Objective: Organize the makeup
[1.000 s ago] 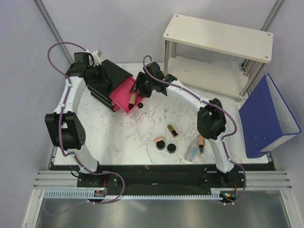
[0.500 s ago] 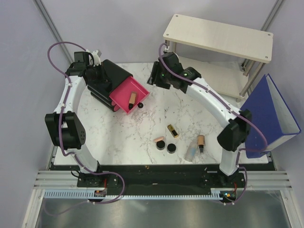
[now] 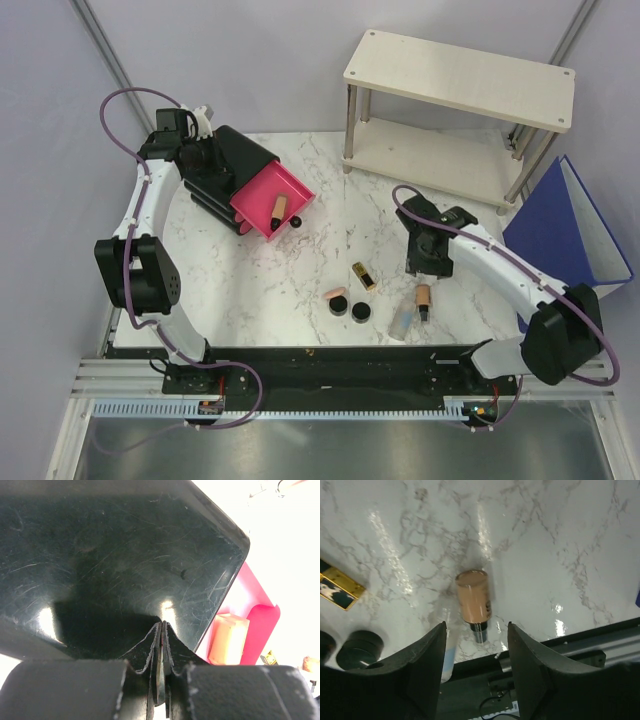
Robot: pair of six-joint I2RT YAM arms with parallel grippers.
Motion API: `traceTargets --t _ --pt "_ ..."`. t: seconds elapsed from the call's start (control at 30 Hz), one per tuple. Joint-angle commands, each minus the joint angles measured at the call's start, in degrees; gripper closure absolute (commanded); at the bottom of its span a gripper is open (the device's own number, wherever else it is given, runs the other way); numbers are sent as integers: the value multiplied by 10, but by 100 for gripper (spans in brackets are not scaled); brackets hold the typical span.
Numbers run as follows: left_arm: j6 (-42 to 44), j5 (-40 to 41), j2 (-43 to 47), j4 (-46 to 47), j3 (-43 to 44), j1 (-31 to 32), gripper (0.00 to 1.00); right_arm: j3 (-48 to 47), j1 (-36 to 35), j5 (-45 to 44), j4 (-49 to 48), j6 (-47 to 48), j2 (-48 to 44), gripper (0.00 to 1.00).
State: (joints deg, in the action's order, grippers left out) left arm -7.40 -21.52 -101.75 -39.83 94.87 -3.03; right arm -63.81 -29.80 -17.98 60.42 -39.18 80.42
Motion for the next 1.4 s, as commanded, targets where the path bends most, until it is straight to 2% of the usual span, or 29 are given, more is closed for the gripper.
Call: traceTargets --t 0.0,0.23,0.53,1.07,1.13,1.2,1.23,1.27,1.3,1.37 --pt "33 47 -42 -115 -31 -4 89 55 15 -10 25 -5 -50 41" --pt "33 39 -43 -115 -37 -3 89 121 19 12 -32 -10 -38 41" --pt "33 38 -40 -114 -44 -3 88 132 20 35 -95 -6 -1 41" --pt "34 37 -40 -114 -48 -4 88 156 33 24 -145 3 45 44" --pt "34 38 -40 -113 -47 -4 88 160 33 26 -159 5 54 46" --pt "34 38 -40 -114 -47 -3 88 160 33 26 -166 7 63 62" --pt "34 39 -40 -114 -47 -3 88 159 33 26 -166 9 64 74" --pt "35 39 -40 -114 -47 -4 88 157 33 23 -166 9 64 97" --pt "35 40 -40 -115 -47 -4 88 155 33 16 -163 9 60 100" --pt "36 42 -39 -115 -47 -3 88 140 34 8 -159 11 52 100"
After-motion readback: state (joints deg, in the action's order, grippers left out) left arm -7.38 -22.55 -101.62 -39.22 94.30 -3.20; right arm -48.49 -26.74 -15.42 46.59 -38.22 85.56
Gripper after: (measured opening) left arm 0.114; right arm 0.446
